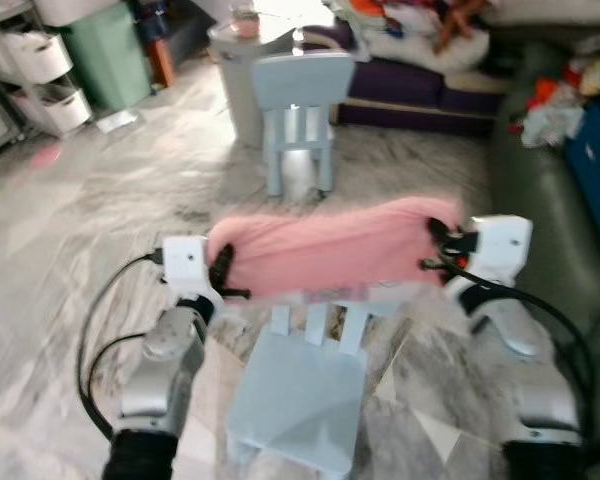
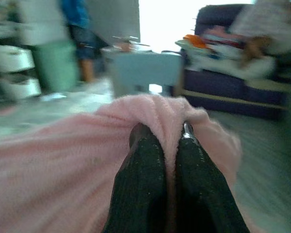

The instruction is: Move the pillow to the sofa

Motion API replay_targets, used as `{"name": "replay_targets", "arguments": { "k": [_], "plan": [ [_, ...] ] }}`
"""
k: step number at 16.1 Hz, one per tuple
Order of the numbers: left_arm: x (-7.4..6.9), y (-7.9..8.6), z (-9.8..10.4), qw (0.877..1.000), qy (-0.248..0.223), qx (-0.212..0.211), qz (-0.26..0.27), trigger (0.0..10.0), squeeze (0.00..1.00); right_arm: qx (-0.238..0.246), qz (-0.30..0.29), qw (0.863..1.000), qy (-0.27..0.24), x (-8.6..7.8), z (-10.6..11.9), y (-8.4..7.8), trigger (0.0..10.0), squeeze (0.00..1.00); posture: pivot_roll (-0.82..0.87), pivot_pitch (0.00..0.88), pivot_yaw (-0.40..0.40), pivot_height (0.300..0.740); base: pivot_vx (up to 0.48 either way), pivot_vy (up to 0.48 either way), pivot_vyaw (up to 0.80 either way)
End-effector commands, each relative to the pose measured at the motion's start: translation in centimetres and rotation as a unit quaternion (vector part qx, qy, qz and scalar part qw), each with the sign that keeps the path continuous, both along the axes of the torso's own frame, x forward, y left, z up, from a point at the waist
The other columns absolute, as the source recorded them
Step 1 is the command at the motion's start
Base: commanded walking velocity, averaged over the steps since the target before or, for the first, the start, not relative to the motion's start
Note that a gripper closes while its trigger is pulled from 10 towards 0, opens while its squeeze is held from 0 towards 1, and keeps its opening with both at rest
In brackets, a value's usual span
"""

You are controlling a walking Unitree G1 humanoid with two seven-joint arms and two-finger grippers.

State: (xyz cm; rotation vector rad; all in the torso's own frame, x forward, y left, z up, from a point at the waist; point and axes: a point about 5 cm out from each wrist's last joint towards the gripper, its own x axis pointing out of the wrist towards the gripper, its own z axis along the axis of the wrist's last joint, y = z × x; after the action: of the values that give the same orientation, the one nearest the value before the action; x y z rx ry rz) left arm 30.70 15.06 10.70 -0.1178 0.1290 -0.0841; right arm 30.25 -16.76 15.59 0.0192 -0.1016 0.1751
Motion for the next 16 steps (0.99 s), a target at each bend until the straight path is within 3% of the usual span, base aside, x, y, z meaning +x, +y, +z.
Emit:
{"name": "replay_targets", "arguments": {
  "k": [1, 3, 11, 16],
  "plan": [
    [-0.4, 2.1, -0.2, 0.999, -0.002, 0.016, 0.034, 10.0, 0.00, 0.004, 0.011, 1.000, -0.020, 0.1, 1.1, 0.7, 10.0, 0.00, -0.12, 0.000, 0.019, 0.740, 0.000, 0.000, 0.00],
    [-0.6, 2.1, 0.2, 0.999, -0.027, 0.004, 0.025, 10.0, 0.00, 0.005, 0.011, 1.000, -0.021, 0.0, 1.3, 0.8, 10.0, 0.00, -0.12, 0.000, 0.016, 0.740, 0.000, 0.000, 0.00],
    [-1.3, 1.4, -0.1, 1.000, -0.014, -0.005, 0.009, 10.0, 0.00, 0.013, 0.021, 1.000, -0.007, -0.4, 1.0, 1.0, 10.0, 0.00, -0.12, 0.000, 0.004, 0.740, 0.000, 0.000, 0.00],
    [-1.6, 1.3, -0.4, 1.000, -0.002, -0.015, 0.002, 10.0, 0.00, 0.011, 0.025, 1.000, -0.001, -0.5, 0.9, 1.1, 10.0, 0.00, -0.12, 0.000, 0.006, 0.740, 0.000, 0.000, -0.72]
  ]
}}
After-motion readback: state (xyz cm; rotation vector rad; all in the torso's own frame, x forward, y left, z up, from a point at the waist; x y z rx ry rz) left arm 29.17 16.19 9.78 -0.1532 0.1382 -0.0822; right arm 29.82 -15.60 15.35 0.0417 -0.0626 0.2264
